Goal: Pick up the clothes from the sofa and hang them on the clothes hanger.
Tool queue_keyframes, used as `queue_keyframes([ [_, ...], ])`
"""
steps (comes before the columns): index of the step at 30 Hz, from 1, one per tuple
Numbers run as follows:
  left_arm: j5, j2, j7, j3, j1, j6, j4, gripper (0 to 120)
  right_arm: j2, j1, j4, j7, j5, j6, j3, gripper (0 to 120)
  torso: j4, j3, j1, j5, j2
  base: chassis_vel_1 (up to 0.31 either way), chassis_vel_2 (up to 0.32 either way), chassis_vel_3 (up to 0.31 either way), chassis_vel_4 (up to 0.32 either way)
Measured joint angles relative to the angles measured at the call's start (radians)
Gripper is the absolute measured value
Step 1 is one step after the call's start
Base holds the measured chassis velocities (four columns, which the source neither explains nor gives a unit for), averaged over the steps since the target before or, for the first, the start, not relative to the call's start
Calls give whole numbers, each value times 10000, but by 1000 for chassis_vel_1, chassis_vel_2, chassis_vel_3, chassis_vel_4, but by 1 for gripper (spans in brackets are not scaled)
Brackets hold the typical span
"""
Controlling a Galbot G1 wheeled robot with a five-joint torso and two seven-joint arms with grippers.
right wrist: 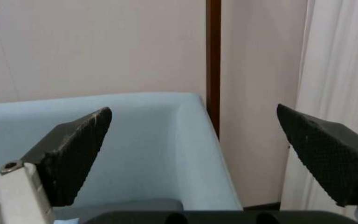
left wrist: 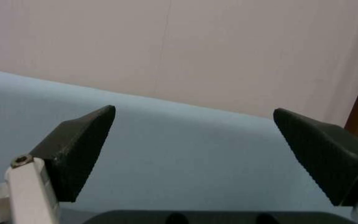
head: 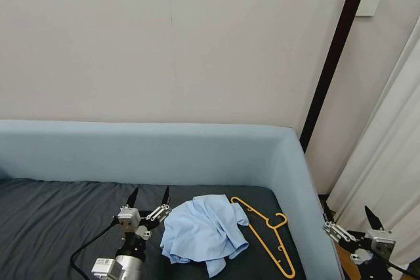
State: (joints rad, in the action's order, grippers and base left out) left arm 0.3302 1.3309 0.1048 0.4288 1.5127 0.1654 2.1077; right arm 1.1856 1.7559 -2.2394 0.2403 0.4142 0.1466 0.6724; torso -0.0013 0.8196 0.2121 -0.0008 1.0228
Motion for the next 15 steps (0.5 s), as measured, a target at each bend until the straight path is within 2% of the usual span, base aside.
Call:
queue_keyframes([
  [9,-213,143,2,168,580,477,375,100,-704,-517,173,88,892,-644,-292,100,-1,0,0,0,0,0,0,0,0],
  [15,-279,83,-5,838,1115,701,802,100,-1736,-2148,426,715,3187,-2425,-1070,100,4,0,-1,1,0,0,0,0,0],
])
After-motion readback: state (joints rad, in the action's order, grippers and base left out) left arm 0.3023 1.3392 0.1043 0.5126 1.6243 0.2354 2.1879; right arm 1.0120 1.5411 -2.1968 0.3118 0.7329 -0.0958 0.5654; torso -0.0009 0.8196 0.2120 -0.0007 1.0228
